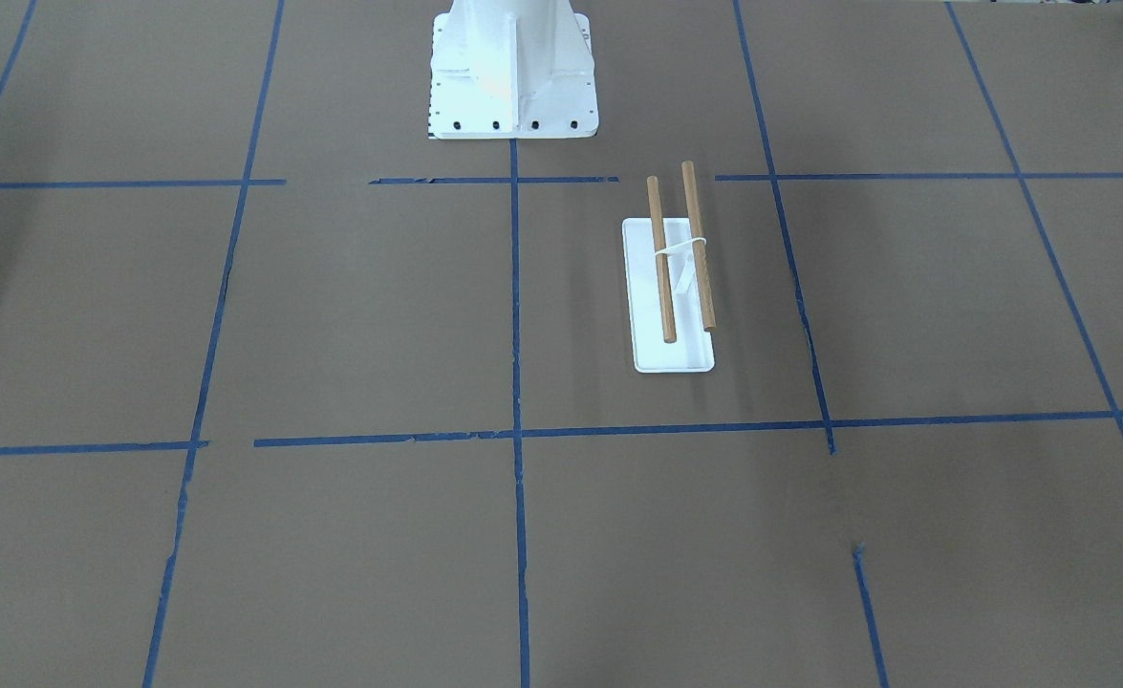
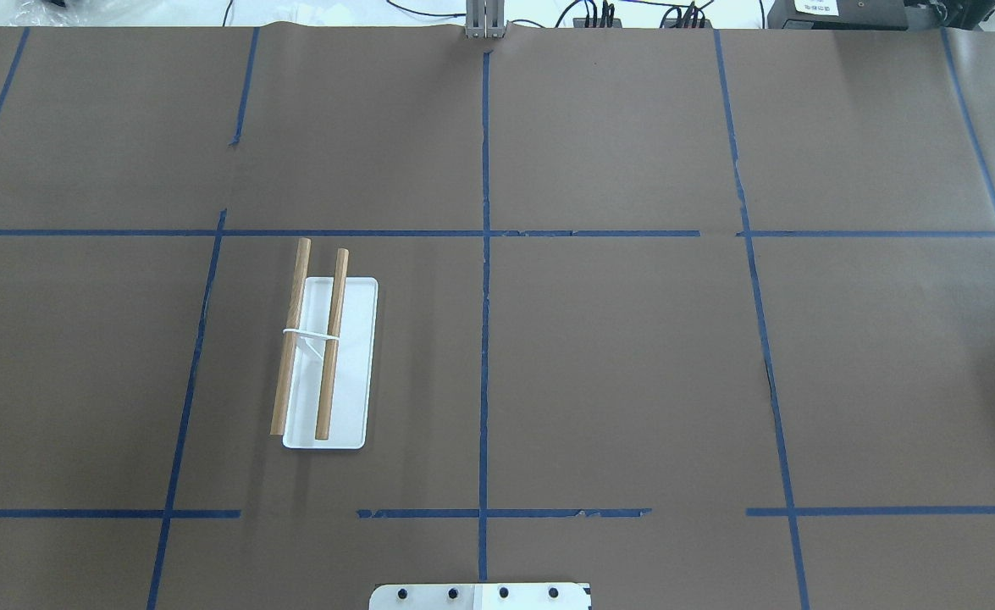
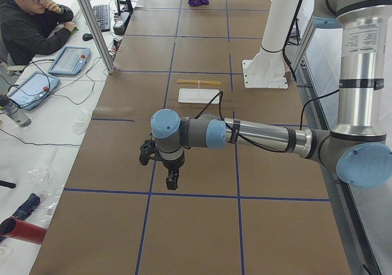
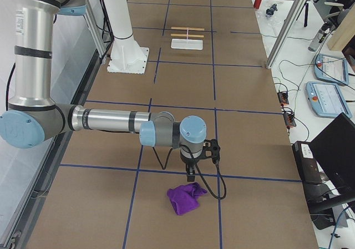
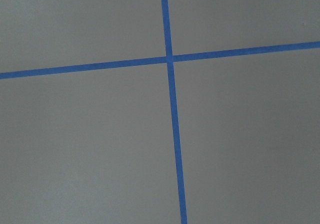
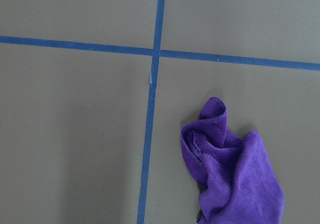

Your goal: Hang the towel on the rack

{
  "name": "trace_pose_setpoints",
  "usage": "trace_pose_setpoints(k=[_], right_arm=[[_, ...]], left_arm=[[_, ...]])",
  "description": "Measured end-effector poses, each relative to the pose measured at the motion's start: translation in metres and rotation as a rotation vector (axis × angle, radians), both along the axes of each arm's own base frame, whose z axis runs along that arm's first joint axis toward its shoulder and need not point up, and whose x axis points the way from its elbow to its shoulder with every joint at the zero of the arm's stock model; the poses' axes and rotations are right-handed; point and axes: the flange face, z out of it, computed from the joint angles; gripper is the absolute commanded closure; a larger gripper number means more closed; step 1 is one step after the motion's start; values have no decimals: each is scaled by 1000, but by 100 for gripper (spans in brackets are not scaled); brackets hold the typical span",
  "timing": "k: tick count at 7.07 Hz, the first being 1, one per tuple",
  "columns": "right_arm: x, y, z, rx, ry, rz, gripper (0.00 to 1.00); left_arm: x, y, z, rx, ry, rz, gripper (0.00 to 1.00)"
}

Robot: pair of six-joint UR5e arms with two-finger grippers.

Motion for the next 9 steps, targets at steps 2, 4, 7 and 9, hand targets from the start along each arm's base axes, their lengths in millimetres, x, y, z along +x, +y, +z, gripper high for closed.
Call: trace_pose_setpoints(k=[2,4,7,9], right_arm=[[0,-2,-4,37,-1,-3,0],[-8,-6,-10,122,-3,-18,0],[-28,12,27,212,30,-73,13],[-35,26,75,295,85,-170,23]], left_arm=[[5,-1,-5,10,0,12,0],[24,-3,-20,38,1,50,0],[64,-25,-59,120,13,122,0],[68,-33,-66,131,16,124,0]])
